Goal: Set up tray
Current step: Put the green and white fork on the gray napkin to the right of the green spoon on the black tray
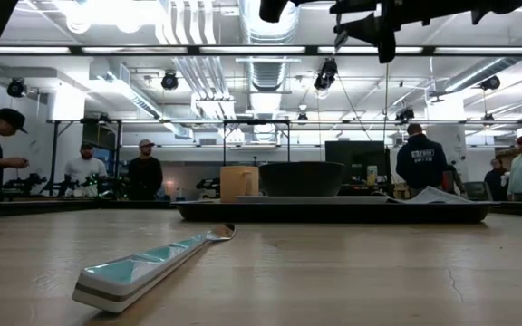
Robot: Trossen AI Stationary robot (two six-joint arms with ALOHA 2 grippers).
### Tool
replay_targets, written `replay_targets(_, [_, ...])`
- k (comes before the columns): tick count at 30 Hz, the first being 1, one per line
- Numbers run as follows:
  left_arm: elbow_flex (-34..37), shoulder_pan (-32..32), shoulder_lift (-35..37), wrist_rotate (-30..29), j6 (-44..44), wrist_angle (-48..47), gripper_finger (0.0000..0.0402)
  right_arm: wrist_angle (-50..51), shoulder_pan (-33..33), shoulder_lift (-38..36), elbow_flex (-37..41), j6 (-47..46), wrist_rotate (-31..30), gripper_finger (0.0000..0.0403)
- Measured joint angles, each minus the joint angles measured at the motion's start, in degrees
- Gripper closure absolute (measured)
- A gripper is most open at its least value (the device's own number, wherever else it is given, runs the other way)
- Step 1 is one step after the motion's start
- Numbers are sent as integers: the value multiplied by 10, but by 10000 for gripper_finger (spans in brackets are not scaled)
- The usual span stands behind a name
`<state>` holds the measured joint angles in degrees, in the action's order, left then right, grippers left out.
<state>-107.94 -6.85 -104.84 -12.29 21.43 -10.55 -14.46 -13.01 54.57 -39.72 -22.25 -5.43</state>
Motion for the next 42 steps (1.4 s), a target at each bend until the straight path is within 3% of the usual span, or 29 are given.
replay_targets(11, [0, -2, 0, 3, -10, -3, 374, -4, 0, -4, 0, -3, -2, 380])
replay_targets(16, [0, -8, 0, 18, 11, -16, 312, 15, 0, -8, 0, -54, -44, 385])
replay_targets(21, [1, -21, 20, 38, 5, -70, 236, 151, -9, -22, 1, -119, -106, 386])
replay_targets(26, [1, -31, 58, 36, -45, -139, 178, 318, -43, -42, 5, -191, -79, 388])
replay_targets(30, [13, -34, 94, 37, -65, -164, 166, 415, -89, -60, 19, -237, -33, 388])
replay_targets(36, [44, -38, 152, 31, -90, -166, 164, 385, -180, -61, 88, -249, 104, 388])
replay_targets(42, [86, -37, 210, 31, -94, -167, 164, 355, -236, -61, 152, -256, 155, 388])
